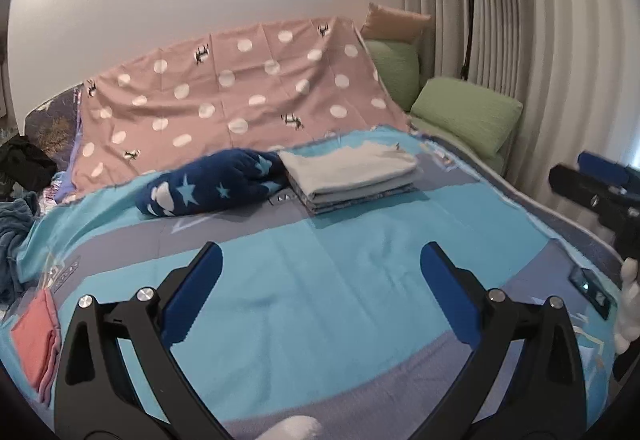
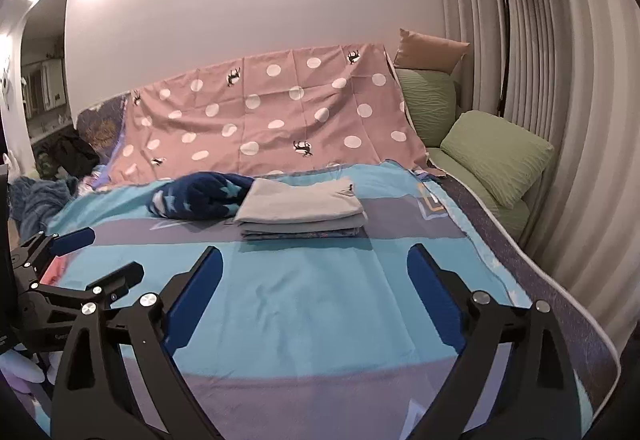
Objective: Fold small clothes
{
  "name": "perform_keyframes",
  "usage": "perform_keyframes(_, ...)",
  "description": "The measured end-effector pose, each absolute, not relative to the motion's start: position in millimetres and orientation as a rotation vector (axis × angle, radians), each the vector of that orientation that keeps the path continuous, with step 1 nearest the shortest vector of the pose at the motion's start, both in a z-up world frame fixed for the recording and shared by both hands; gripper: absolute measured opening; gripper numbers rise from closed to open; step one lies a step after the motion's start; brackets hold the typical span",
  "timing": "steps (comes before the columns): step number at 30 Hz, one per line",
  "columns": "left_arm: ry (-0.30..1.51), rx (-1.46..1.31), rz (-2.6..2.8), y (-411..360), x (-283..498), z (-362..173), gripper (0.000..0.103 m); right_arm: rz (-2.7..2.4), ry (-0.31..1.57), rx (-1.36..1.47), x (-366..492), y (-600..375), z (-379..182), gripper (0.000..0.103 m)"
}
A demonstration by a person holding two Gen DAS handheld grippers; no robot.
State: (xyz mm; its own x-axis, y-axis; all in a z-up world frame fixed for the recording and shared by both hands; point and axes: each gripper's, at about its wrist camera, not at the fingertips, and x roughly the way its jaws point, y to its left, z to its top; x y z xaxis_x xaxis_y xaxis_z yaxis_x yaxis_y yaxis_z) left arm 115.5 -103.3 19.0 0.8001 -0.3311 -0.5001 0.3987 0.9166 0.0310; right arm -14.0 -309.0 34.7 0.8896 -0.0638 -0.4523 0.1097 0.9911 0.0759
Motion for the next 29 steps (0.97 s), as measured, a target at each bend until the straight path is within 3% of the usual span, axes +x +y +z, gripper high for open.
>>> perform_keyframes(12, 0.493, 0.062, -0.380, -73, 39, 40, 0.101, -0.098, 0.514, 0.127, -68, -287, 26, 0.095)
perform_keyframes(29, 0.520, 0.094, -0.346, -65, 15, 29, 0.101, -0.106, 0.525, 0.117, -85, -274, 22, 0.098)
